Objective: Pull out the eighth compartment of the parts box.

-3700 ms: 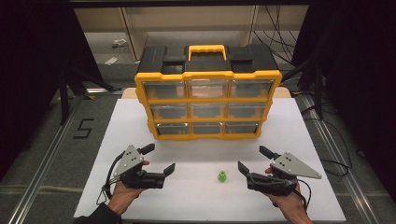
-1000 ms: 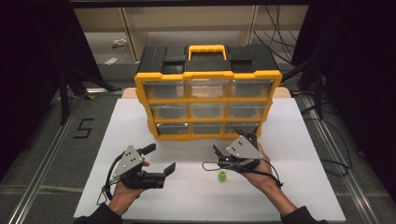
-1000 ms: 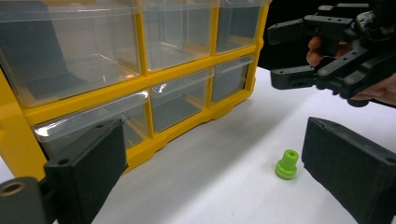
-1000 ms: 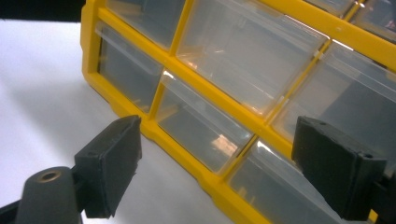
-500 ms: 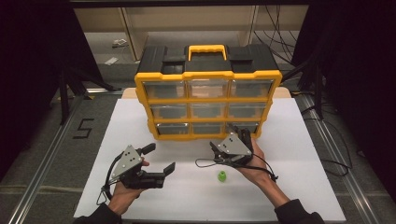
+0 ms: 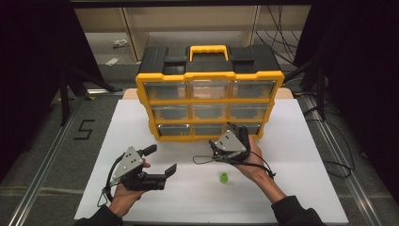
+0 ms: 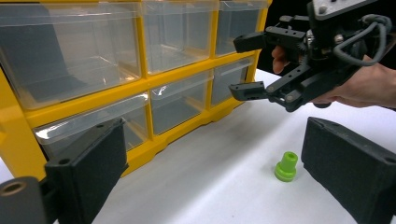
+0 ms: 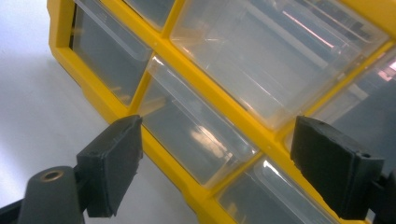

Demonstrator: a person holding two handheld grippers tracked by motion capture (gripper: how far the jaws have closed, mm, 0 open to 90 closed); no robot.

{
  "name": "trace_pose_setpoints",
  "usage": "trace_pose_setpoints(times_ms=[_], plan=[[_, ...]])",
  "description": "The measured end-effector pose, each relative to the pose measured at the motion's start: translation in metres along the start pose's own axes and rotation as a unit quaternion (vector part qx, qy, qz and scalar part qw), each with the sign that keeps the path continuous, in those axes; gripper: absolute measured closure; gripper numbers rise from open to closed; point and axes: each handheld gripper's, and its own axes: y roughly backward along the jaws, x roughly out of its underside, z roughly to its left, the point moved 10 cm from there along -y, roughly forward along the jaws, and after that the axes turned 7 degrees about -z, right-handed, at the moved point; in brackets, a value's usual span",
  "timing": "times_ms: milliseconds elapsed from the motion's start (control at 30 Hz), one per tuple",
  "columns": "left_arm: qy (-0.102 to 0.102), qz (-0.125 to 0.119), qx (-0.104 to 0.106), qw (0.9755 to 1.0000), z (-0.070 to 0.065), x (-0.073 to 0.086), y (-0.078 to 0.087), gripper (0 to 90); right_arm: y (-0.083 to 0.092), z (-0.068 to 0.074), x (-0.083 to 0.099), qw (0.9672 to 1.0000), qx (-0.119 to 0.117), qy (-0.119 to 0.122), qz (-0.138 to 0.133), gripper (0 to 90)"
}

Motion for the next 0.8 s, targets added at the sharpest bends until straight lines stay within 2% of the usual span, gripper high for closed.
trace_pose_setpoints(times_ms=[100, 200, 300, 367, 500, 667, 733, 800], plan=[[0.0, 0.0, 0.0, 1.0, 0.0, 0.0, 0.0, 6.7, -0.004, 0.001, 0.0, 1.0, 0.002, 0.008, 0.002, 17.8], [0.0, 0.0, 0.001, 1.0, 0.0, 0.0, 0.0, 6.8, -0.009, 0.003, 0.003, 0.9996, 0.004, 0.026, 0.006, 18.1], [-0.001, 0.0, 0.001, 1.0, 0.0, 0.0, 0.0, 6.8, -0.012, 0.004, 0.004, 0.9996, 0.004, 0.027, 0.008, 18.4], [0.0, 0.0, 0.001, 1.0, 0.0, 0.0, 0.0, 6.8, -0.016, 0.003, 0.005, 0.9991, 0.012, 0.039, 0.008, 19.6], [0.001, 0.0, 0.001, 1.0, 0.0, 0.0, 0.0, 6.8, -0.019, 0.002, 0.005, 0.9987, 0.016, 0.048, 0.006, 21.2], [0.0, -0.001, 0.003, 1.0, -0.001, 0.0, 0.0, 6.9, -0.025, -0.001, 0.004, 0.9974, 0.029, 0.066, 0.002, 22.9], [0.001, -0.001, 0.003, 1.0, -0.001, 0.0, 0.0, 6.9, -0.029, -0.001, 0.005, 0.9958, 0.035, 0.085, 0.004, 23.7], [0.001, -0.001, 0.003, 1.0, 0.0, 0.0, 0.0, 6.9, -0.03, -0.001, 0.006, 0.9955, 0.036, 0.088, 0.004, 24.4]])
